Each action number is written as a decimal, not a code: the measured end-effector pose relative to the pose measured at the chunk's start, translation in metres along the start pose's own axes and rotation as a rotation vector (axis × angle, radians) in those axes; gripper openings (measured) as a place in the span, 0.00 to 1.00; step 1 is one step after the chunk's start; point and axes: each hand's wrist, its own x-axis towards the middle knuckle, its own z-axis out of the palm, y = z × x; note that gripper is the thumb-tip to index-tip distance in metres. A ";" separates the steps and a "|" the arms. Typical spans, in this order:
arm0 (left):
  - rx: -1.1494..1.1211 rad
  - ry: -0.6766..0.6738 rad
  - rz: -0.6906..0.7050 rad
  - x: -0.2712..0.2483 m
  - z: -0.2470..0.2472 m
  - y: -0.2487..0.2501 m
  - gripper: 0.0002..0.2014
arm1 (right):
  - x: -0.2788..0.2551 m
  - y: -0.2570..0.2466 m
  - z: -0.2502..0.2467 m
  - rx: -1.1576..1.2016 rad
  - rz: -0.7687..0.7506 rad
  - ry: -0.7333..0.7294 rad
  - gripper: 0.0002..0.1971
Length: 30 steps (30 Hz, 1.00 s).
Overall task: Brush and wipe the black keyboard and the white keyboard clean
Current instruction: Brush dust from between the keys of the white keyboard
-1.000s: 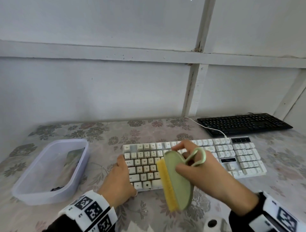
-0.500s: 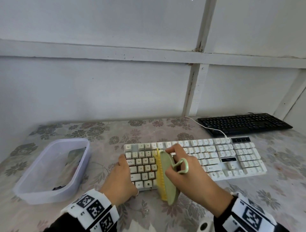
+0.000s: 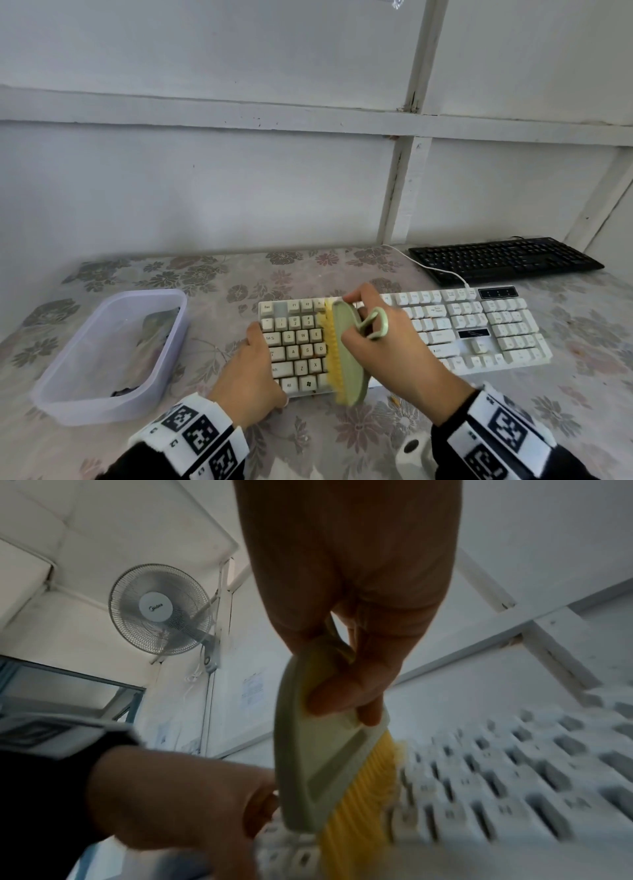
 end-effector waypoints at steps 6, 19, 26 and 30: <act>0.015 0.007 0.006 -0.001 0.000 0.002 0.48 | -0.003 -0.008 -0.015 0.021 0.034 -0.025 0.11; 0.031 0.015 0.018 0.000 0.001 0.002 0.48 | -0.020 -0.002 0.000 -0.002 0.045 -0.133 0.08; 0.026 0.024 0.008 0.000 0.002 0.002 0.48 | 0.001 -0.018 -0.019 0.057 0.014 0.067 0.13; 0.024 0.019 0.007 0.000 0.001 0.002 0.48 | 0.016 -0.020 -0.007 0.021 -0.045 0.090 0.14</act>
